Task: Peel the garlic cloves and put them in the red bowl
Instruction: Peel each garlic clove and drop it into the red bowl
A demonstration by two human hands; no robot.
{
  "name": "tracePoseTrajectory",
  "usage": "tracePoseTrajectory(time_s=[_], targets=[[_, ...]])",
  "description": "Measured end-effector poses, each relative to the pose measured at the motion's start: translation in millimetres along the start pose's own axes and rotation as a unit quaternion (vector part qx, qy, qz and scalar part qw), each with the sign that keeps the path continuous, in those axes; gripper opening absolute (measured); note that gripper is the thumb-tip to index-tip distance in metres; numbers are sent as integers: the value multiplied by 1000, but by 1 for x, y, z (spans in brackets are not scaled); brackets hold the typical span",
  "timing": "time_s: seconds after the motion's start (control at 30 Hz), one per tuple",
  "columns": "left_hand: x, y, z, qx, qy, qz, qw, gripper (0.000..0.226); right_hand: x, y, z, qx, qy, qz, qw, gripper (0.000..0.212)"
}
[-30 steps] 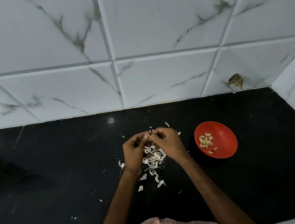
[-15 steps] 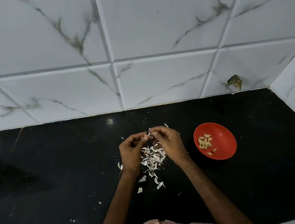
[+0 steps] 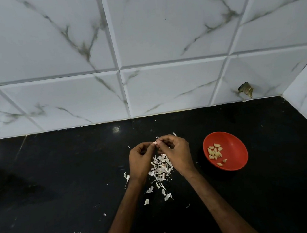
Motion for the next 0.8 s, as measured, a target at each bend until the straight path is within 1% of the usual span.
tracePoseTrajectory(time_s=[0.07, 0.2, 0.33, 0.47, 0.53, 0.63, 0.73, 0.8], targets=[[1, -1, 0, 0, -3, 9, 1000, 13, -1, 0, -1, 1, -10, 0, 1000, 8], [0, -3, 1, -28, 2, 11, 1000, 12, -2, 2, -7, 9, -27, 10, 1000, 10], [-4, -4, 1, -54, 17, 3, 998, 19, -1, 1, -14, 16, -97, -2, 995, 8], [-11, -4, 3, -27, 27, -16, 999, 22, -1, 1, -14, 31, -192, -55, 979, 9], [-17, -4, 5, -7, 6, -36, 999, 18, -2, 0, -11, 52, -206, -66, 975, 9], [-25, -1, 4, -5, -36, -59, 998, 17, -3, -3, -6, 49, -135, -40, 989, 14], [-26, 0, 2, -9, -52, -55, 997, 18, 2, -4, -3, 13, -22, 24, 999, 15], [-26, 0, 1, -12, -55, -52, 997, 18, 4, -3, -3, 13, 1, 40, 999, 14]])
Point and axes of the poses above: each hand's wrist, its own y-axis away from the middle knuckle, its own z-axis out of the back of the hand, x = y × z, the point moved 4 cm from there along -y, towards the middle knuckle, and after that the axes turned 7 degrees about x, right-handed, at the moved point
